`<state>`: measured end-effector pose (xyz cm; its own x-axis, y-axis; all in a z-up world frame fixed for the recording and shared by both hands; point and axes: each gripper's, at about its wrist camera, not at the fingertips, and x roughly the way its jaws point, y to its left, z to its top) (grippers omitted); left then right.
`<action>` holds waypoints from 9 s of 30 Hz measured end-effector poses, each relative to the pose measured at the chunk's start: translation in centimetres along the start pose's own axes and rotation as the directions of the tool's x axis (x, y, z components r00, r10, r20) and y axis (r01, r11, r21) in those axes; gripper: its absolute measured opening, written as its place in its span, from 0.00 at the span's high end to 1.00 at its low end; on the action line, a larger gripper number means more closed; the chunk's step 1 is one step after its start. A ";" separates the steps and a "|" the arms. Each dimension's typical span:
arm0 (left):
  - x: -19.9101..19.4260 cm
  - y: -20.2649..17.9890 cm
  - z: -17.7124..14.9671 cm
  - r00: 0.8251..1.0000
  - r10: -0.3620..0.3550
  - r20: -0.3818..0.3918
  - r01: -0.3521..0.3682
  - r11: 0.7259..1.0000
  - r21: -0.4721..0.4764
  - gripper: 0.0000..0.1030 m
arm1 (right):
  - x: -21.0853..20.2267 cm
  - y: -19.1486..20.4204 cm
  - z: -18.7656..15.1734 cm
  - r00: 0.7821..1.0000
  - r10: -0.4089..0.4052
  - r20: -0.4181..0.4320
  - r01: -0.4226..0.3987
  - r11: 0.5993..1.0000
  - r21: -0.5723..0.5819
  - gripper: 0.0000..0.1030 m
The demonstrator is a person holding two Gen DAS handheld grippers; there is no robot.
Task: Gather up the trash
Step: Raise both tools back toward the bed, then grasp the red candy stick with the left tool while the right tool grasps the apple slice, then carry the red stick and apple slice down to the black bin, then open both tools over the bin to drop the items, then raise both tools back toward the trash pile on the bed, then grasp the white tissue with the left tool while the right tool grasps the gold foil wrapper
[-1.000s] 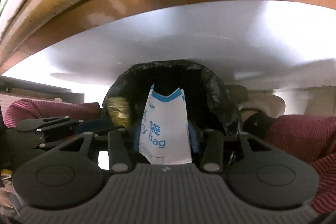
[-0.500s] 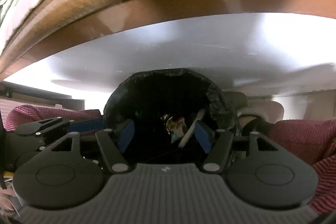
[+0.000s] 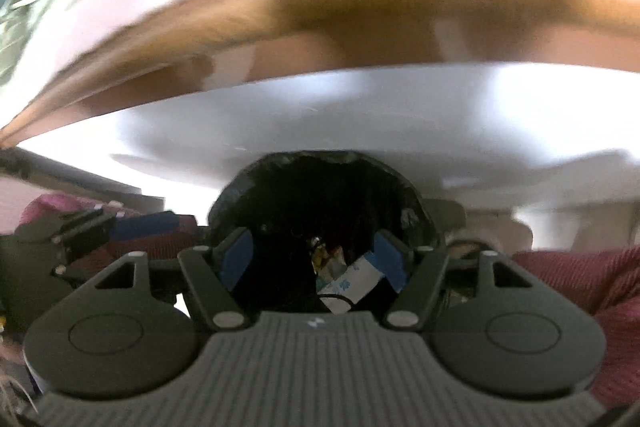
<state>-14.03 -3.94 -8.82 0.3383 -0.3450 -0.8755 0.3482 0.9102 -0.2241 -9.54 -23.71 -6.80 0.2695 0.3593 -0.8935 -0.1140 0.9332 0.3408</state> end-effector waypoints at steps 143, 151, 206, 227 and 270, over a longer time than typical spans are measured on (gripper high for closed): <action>-9.5 -2.8 4.3 0.905 -0.008 0.426 -0.034 0.995 0.090 0.91 | -7.8 5.2 0.8 0.890 -0.011 0.456 0.139 0.959 -0.248 0.59; -9.3 -2.6 2.0 0.929 -0.026 0.368 -0.011 0.995 0.097 0.91 | -7.5 5.2 -1.4 0.918 -0.003 0.396 0.120 0.955 -0.271 0.59; 4.6 1.2 -0.7 0.992 0.054 -0.111 -0.060 0.997 -0.052 0.65 | 1.9 0.4 -2.6 0.996 -0.078 0.033 0.080 0.995 -0.052 0.40; 1.6 0.4 -0.3 0.996 0.049 -0.080 -0.050 0.999 -0.005 0.44 | 0.6 0.9 -2.0 0.998 -0.048 0.033 0.051 0.994 -0.099 0.26; -3.6 11.7 21.2 0.775 0.280 0.566 -0.172 0.956 -0.237 0.49 | -1.4 6.2 19.1 0.837 0.004 0.547 0.064 0.992 -0.105 0.19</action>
<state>7.33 3.11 0.78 0.8547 -0.1424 -0.4991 0.0678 0.9840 -0.1647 7.65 -18.24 2.19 0.7479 0.3099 -0.5870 -0.1965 0.9481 0.2501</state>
